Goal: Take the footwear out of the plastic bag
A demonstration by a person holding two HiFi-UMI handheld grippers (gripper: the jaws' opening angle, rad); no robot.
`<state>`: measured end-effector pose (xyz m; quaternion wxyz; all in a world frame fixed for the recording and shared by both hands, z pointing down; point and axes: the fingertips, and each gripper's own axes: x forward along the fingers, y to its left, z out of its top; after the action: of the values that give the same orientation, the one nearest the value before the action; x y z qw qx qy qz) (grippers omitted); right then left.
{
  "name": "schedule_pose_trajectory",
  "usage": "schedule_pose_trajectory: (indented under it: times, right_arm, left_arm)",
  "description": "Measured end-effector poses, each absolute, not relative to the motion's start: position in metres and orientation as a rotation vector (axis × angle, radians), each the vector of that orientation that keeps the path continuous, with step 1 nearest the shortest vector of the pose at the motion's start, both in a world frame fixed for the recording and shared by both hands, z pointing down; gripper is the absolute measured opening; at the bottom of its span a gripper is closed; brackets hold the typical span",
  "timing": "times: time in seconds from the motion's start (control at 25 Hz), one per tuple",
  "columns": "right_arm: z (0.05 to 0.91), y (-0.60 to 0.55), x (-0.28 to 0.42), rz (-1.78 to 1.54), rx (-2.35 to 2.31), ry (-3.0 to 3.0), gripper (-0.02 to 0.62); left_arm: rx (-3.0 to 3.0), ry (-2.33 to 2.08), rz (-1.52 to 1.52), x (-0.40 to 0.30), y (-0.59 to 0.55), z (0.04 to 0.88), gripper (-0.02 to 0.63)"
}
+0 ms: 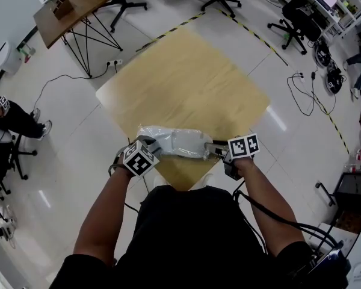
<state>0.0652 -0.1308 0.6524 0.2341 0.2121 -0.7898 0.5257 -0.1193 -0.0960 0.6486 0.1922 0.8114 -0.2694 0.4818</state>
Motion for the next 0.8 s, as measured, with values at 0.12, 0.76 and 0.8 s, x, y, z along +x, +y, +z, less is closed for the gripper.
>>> schedule_pose_trajectory:
  times: [0.12,0.76,0.8]
  right_arm:
    - [0.643,-0.134,0.059,1.398,0.568,-2.196,0.114]
    - [0.592,-0.140,0.114,1.715,0.505,-2.347,0.043]
    - [0.589,-0.142,0.119,1.739,0.511,-2.357,0.040]
  left_arm:
    - [2.271,-0.773,1.344,-0.126,-0.098,0.648,0.121]
    - [2.323,-0.760,1.400,-0.117,-0.114,0.648,0.037]
    - [2.324,-0.766,1.424,-0.119,-0.116,0.648,0.037]
